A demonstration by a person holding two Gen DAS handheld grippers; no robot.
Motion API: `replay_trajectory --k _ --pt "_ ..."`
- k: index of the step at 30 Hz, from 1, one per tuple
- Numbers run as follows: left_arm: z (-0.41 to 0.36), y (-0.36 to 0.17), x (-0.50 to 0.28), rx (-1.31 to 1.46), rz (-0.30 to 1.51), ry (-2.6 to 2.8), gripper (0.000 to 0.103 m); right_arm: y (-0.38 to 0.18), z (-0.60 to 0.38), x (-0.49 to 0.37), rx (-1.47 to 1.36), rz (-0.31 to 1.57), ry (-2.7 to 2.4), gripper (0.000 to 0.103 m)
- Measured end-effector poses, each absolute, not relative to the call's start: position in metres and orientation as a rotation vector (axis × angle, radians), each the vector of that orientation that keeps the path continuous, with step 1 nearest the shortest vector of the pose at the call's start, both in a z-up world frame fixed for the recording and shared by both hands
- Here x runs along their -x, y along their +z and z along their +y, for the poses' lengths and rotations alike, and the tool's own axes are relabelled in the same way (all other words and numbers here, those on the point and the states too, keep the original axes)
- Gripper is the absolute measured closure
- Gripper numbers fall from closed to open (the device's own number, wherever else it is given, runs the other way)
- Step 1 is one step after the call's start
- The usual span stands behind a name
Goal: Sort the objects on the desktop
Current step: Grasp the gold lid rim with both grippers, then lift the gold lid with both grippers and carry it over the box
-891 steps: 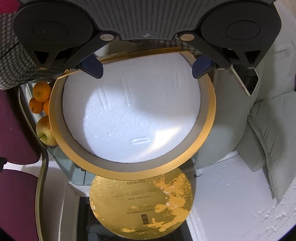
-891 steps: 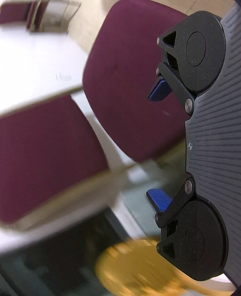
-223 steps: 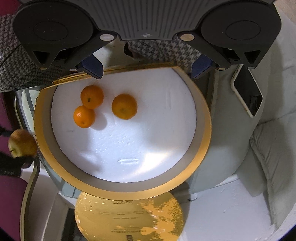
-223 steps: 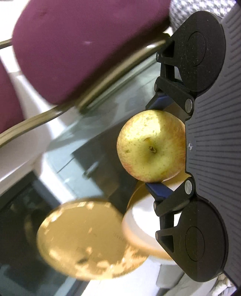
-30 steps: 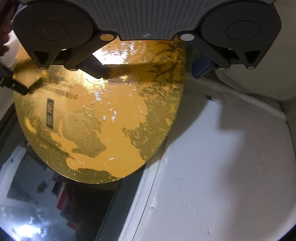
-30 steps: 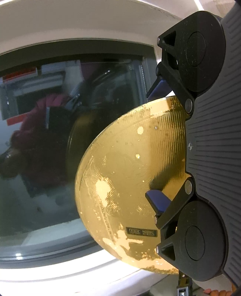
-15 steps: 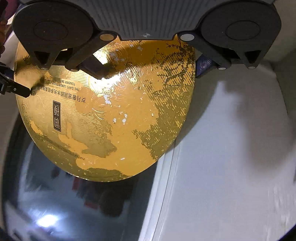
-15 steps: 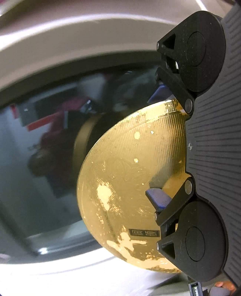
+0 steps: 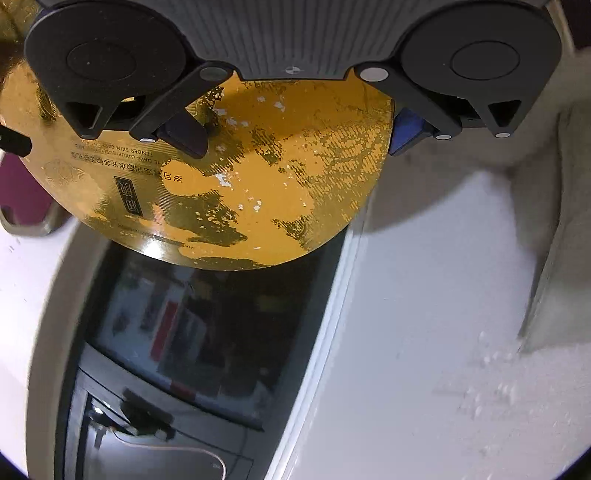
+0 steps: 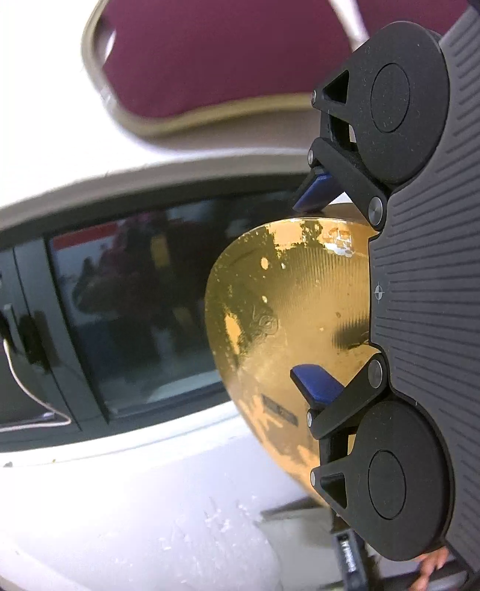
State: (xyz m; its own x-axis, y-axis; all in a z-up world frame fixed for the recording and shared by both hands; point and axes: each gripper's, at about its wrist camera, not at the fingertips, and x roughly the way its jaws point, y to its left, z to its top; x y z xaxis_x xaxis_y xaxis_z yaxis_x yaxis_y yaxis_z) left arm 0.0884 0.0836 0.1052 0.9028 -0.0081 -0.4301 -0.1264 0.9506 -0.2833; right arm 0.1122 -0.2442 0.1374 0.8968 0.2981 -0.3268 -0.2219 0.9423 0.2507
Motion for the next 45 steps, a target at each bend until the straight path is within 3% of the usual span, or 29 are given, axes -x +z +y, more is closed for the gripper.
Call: replay_trajectory --k 8,22,33,45 --pt "0.042 0.062 -0.009 0.439 0.593 -0.014 0.002 0.137 -0.285 0.002 -0.177 0.446 0.159 0.01" --pt "-0.045 0.02 0.025 0.418 0.761 -0.214 0.002 0.12 -0.358 0.102 -0.203 0.517 -0.096 0.01" --pt "-0.075 0.013 0.024 0.353 0.813 -0.273 0.002 0.1 -0.395 0.132 -0.279 0.537 -0.172 0.01" --pt "-0.034 0.016 0.024 0.347 0.762 -0.137 0.002 0.086 -0.355 0.074 -0.242 0.56 -0.029 0.01"
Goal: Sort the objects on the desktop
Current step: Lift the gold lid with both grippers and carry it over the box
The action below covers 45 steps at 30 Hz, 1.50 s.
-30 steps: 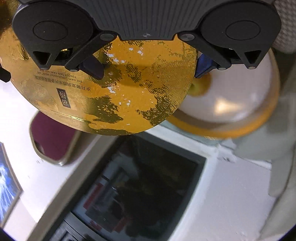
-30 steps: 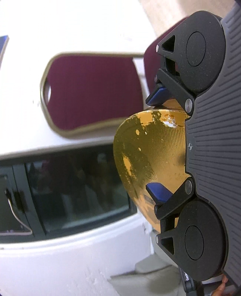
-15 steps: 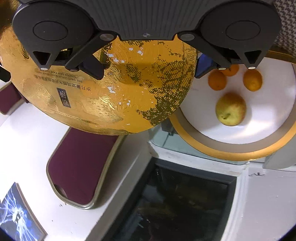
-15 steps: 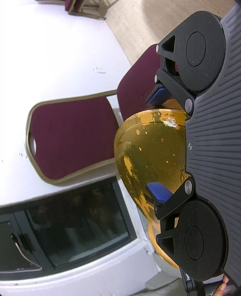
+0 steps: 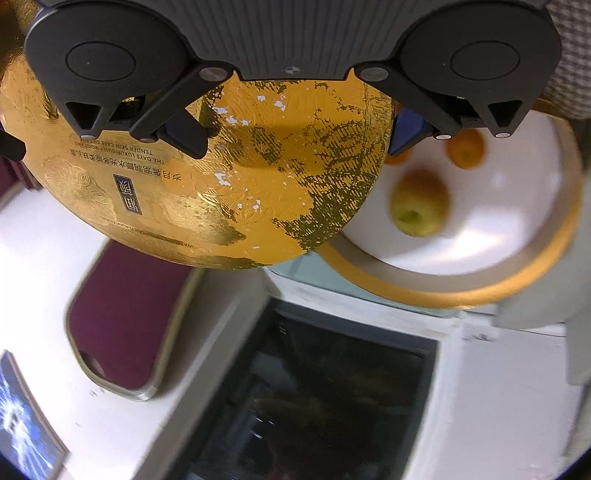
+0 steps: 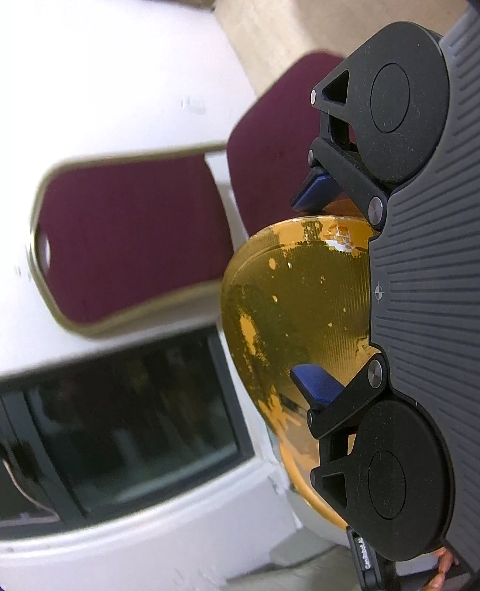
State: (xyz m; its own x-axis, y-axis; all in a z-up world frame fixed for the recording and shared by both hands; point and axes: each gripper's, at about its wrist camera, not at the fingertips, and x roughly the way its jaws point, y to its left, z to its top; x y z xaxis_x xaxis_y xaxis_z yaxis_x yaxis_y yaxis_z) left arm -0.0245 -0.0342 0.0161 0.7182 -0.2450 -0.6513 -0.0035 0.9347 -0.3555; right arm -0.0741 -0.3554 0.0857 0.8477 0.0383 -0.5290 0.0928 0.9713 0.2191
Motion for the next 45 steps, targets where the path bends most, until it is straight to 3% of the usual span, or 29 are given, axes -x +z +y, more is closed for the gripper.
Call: replay_trajectory --k 12,20,45 --pt "0.06 0.031 0.024 0.286 0.619 0.178 0.002 0.051 -0.26 -0.029 -0.215 0.574 0.241 0.01" --pt "0.084 0.035 0.015 0.194 0.534 0.304 0.002 0.023 -0.208 -0.08 -0.227 0.586 0.318 0.01" --pt "0.095 -0.009 -0.017 0.204 0.584 0.352 0.002 -0.031 -0.181 -0.129 -0.252 0.683 0.293 0.01"
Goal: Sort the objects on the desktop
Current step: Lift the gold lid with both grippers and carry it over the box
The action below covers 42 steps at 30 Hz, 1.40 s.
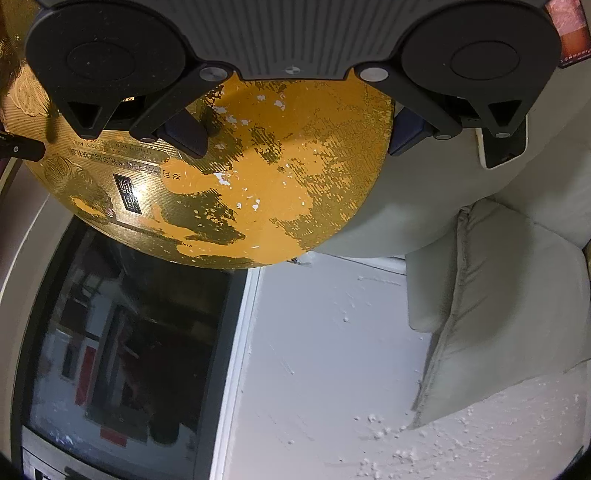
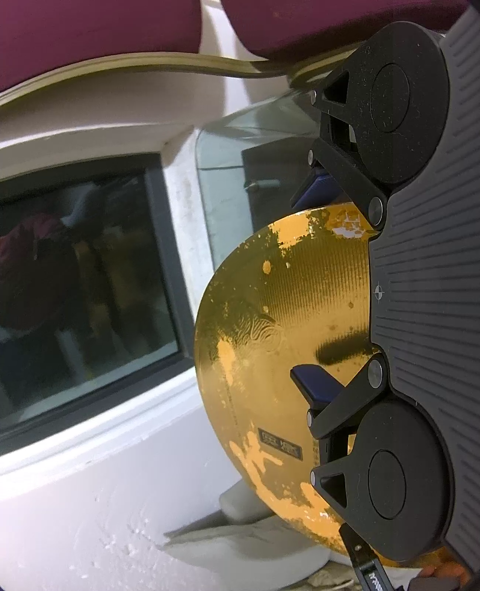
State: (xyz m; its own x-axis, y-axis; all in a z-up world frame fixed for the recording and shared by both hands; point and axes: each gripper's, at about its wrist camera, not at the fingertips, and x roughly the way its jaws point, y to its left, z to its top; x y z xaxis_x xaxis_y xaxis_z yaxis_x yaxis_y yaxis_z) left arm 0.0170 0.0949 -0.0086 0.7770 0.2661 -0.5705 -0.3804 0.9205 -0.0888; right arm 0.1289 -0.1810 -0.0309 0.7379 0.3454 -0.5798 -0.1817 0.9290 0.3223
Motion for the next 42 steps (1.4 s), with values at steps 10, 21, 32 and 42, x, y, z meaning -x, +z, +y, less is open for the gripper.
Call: replay_trajectory --k 10,21,32,42 --pt "0.101 -0.021 -0.025 0.209 0.609 0.346 0.002 -0.04 -0.182 -0.135 -0.266 0.707 0.281 0.01" --pt "0.106 -0.034 -0.03 0.228 0.633 0.346 0.002 -0.049 -0.177 -0.143 -0.261 0.738 0.272 0.01" --pt "0.109 -0.038 -0.031 0.207 0.628 0.321 0.002 -0.055 -0.171 -0.144 -0.267 0.767 0.243 0.01" --pt "0.123 -0.052 -0.028 0.299 0.65 0.311 0.002 -0.045 -0.164 -0.139 -0.205 0.731 0.261 0.01"
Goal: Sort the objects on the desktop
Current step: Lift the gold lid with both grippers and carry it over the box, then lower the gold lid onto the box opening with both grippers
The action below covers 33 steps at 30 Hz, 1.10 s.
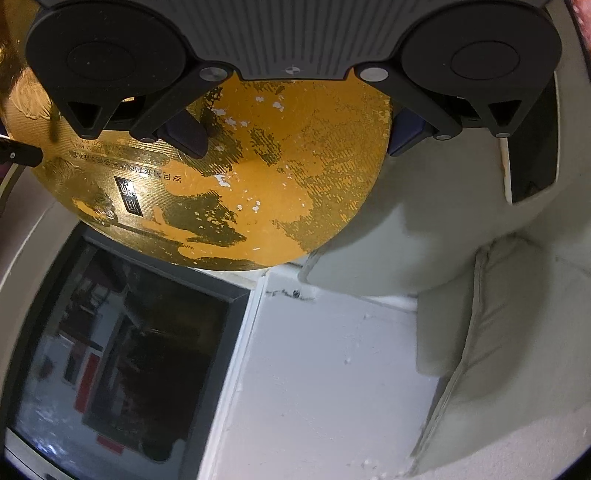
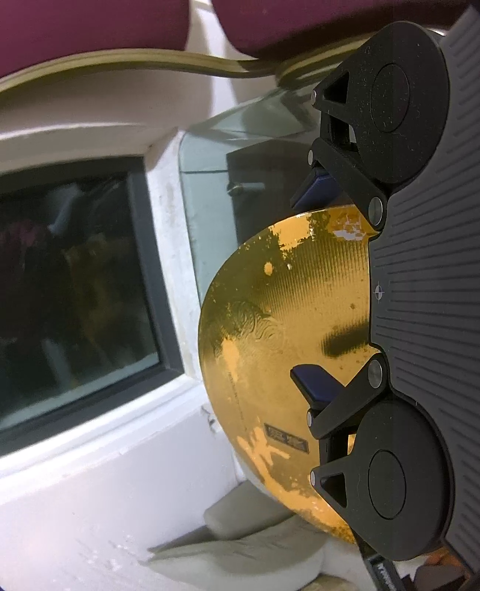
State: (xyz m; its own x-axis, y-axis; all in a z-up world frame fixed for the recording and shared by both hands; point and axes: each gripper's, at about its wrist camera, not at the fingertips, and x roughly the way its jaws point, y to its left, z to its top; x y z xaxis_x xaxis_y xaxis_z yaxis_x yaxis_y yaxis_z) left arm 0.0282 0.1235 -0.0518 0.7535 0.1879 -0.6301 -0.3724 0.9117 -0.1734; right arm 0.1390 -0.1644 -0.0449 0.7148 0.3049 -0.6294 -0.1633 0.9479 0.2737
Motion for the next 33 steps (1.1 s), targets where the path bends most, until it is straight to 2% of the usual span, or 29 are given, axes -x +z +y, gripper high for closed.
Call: replay_trajectory --k 11,16,21,25,33 --pt "0.117 -0.055 -0.029 0.232 0.631 0.309 0.001 -0.062 -0.162 -0.144 -0.185 0.778 0.238 0.01" --pt "0.123 -0.04 -0.029 0.21 0.665 0.294 0.002 -0.041 -0.173 -0.144 -0.27 0.774 0.236 0.01" --pt "0.111 0.014 -0.011 0.05 0.677 0.379 0.001 0.01 -0.175 -0.111 -0.233 0.695 0.278 0.005" --pt "0.099 0.042 0.015 -0.006 0.78 0.423 0.001 0.034 -0.181 -0.064 -0.221 0.697 0.316 0.004" --pt "0.058 0.035 0.06 -0.049 0.953 0.392 0.001 0.038 -0.186 0.021 -0.225 0.79 0.364 0.004"
